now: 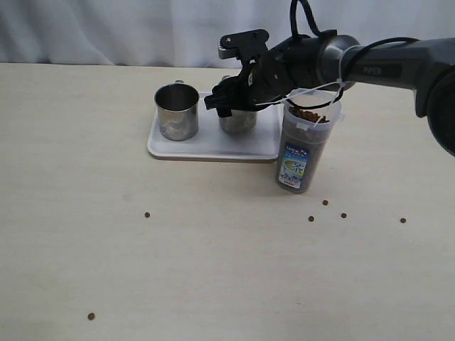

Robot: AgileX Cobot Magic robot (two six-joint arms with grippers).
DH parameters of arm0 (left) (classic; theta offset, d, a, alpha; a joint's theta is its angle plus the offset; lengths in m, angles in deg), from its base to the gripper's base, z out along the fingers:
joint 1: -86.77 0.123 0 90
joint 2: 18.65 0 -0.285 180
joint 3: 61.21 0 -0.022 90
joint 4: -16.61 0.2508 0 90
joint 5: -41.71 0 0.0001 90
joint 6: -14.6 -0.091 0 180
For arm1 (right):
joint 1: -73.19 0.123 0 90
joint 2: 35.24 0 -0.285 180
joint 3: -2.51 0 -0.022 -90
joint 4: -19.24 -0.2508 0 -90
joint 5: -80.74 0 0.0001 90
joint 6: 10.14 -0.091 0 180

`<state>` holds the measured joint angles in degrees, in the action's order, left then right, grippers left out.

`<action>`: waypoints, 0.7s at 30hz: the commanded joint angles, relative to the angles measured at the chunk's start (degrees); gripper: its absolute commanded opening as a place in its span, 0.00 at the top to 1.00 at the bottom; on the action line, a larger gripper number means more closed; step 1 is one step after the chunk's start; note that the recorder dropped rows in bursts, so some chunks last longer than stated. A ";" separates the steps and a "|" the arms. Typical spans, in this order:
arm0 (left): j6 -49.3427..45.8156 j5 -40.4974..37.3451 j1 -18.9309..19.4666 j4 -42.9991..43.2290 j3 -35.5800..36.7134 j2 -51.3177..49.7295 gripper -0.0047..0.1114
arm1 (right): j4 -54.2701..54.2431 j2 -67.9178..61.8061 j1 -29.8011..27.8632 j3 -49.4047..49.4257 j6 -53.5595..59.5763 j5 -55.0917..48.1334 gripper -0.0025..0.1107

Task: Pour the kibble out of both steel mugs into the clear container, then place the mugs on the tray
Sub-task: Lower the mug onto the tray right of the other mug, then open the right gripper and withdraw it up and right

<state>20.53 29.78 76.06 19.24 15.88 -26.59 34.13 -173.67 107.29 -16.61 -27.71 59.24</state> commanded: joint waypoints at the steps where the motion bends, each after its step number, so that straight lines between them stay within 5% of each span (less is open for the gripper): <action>1: -0.14 0.58 -0.37 -0.13 0.13 0.15 0.96 | -0.10 0.12 0.04 -0.60 0.36 0.41 0.42; 6: -0.14 0.58 -0.37 -0.13 0.13 0.15 0.96 | -0.10 0.12 0.04 -0.60 0.36 0.41 0.27; 16: -0.14 0.58 -0.37 -0.13 0.13 0.15 0.96 | 2.97 9.17 0.04 -1.41 0.86 -1.32 0.25; 18: -0.14 0.58 -0.37 -0.13 0.13 0.15 0.96 | 4.27 11.66 0.04 -1.41 0.86 -3.37 0.27; 21: -0.14 0.58 -0.37 -0.13 0.13 0.15 0.96 | 4.40 17.27 -0.41 2.11 0.74 -3.49 0.48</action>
<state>20.53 29.78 76.06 19.24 15.88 -26.59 37.78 -160.83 107.29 -17.08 -27.45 56.59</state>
